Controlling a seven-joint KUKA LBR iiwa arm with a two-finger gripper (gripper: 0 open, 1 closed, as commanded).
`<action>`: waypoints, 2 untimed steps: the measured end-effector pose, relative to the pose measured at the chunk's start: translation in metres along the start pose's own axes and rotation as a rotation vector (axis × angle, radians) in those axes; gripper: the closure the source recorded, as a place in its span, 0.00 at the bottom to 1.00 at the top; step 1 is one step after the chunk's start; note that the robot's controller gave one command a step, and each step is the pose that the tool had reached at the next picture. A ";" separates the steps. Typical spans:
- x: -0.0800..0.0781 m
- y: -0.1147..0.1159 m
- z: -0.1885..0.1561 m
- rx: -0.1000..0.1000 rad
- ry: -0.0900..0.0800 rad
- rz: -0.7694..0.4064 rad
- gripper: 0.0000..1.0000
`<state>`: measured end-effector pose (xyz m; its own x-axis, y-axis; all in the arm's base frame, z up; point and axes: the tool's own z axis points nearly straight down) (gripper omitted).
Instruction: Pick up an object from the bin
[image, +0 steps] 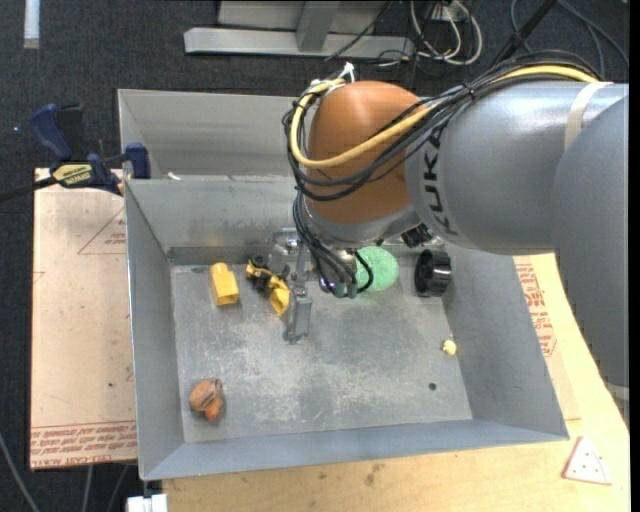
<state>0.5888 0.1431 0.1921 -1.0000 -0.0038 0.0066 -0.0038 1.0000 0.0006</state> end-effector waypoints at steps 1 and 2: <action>-0.002 -0.001 -0.005 -0.001 -0.008 0.003 0.00; -0.024 -0.004 0.004 -0.003 -0.012 0.110 0.00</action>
Offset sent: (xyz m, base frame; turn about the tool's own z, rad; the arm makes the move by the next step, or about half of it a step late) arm 0.0632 -0.0114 -0.0300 0.3097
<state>0.6126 0.1396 0.1879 -0.9944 0.1059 -0.0048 0.1059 0.9944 0.0040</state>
